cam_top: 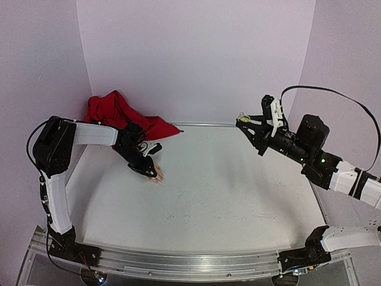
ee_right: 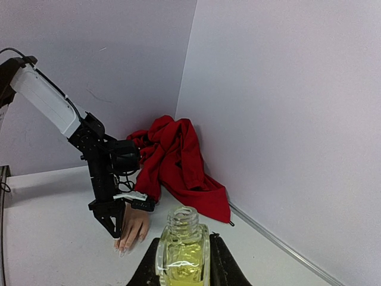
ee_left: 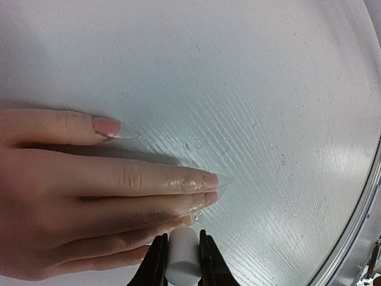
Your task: Paint the nails
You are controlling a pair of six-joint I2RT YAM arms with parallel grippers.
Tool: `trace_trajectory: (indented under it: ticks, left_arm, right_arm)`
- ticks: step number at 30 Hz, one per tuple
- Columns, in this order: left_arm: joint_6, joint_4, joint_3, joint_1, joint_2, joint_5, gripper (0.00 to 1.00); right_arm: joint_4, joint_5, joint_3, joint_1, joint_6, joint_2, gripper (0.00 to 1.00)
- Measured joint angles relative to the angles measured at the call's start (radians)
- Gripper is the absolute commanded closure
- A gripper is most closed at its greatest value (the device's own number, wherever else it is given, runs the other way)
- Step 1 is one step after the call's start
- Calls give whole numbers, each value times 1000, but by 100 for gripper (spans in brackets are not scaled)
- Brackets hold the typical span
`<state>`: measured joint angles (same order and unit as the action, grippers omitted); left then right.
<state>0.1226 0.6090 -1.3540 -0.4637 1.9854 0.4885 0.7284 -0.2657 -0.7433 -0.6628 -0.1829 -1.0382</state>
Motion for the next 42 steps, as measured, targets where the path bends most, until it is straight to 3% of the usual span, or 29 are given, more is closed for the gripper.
trace_trajectory:
  ticks: [42]
  left_arm:
    - [-2, 0, -7, -9, 17, 27, 100]
  right_arm:
    - [0, 0, 0, 0, 0, -5, 100]
